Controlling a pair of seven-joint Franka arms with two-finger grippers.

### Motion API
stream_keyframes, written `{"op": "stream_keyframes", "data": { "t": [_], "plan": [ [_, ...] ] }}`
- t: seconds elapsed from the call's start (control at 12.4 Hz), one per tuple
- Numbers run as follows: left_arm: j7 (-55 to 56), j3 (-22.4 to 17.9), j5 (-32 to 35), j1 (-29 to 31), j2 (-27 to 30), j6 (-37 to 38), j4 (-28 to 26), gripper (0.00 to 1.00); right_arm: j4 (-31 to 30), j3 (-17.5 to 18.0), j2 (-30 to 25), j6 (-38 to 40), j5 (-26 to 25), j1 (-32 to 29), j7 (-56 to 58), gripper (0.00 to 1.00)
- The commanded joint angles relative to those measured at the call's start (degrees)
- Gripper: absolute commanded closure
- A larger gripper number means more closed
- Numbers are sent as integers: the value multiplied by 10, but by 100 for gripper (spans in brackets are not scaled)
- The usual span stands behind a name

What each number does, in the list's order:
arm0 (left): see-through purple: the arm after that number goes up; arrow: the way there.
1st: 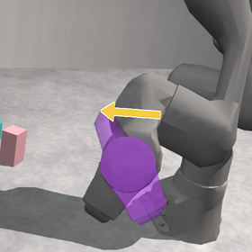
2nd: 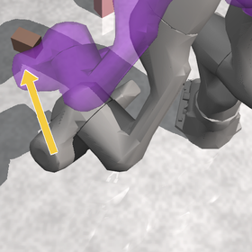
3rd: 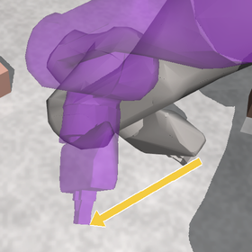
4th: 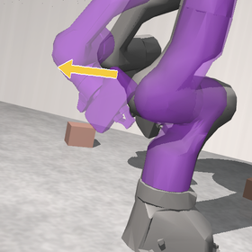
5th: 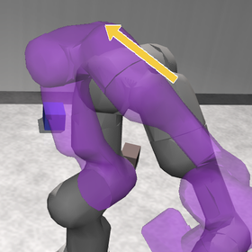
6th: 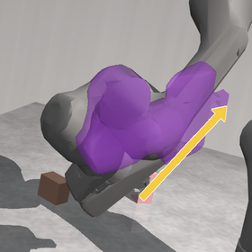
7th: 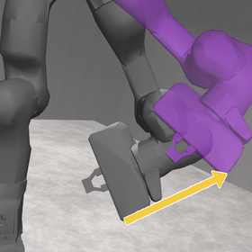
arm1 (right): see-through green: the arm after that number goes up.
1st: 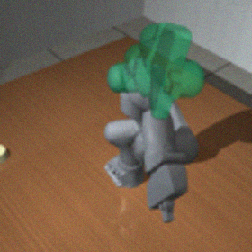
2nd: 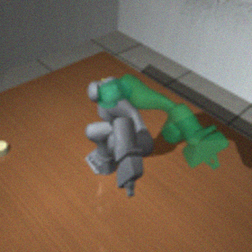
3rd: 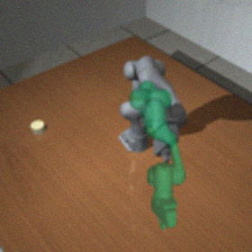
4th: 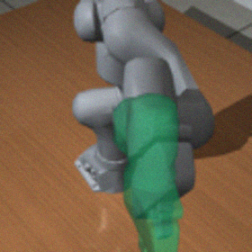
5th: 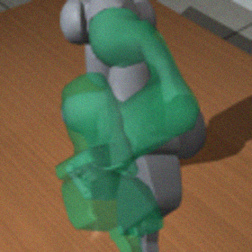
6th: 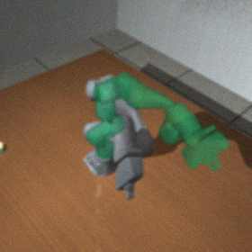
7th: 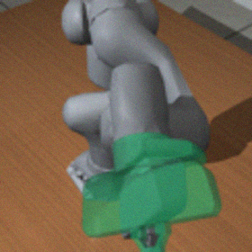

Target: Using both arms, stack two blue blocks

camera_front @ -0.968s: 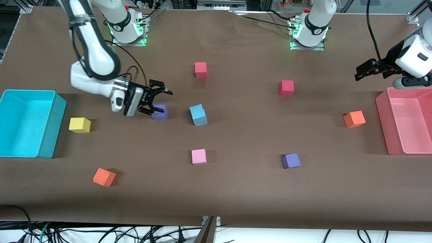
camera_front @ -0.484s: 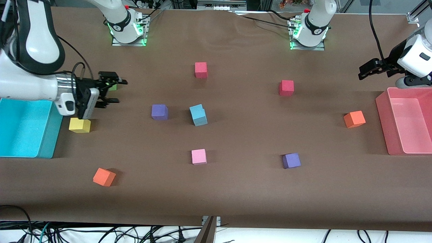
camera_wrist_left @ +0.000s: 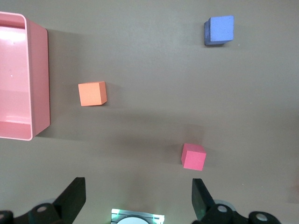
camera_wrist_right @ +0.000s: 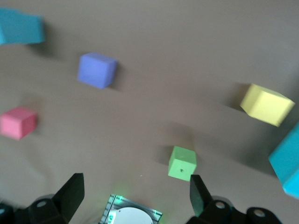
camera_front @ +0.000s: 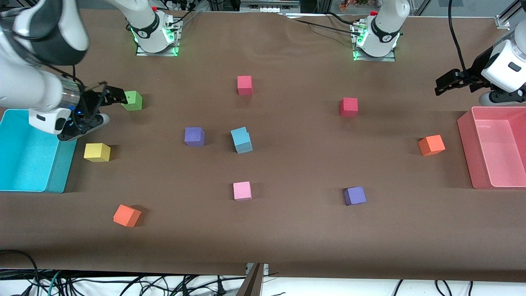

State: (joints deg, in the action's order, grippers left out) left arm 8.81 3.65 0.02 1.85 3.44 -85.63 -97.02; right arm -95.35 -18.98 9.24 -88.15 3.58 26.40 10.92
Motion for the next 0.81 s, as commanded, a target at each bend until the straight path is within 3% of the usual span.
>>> {"op": "stream_keyframes", "data": {
  "t": [0.0,0.16,0.4,0.73],
  "plan": [
    [-9,-3,13,-7,-26,27,39,0,3,89,-11,-60,-54,-57,-135,0],
    [-8,-2,13,-6,-42,30,43,0,-9,115,-43,-117,-33,-121,-149,0],
    [-7,-5,13,-4,-50,37,66,0,-24,207,-81,-121,-12,-251,-151,0],
    [-5,-2,9,-5,-48,39,67,0,-70,216,-124,-102,-2,-274,-149,0]
  ]
}}
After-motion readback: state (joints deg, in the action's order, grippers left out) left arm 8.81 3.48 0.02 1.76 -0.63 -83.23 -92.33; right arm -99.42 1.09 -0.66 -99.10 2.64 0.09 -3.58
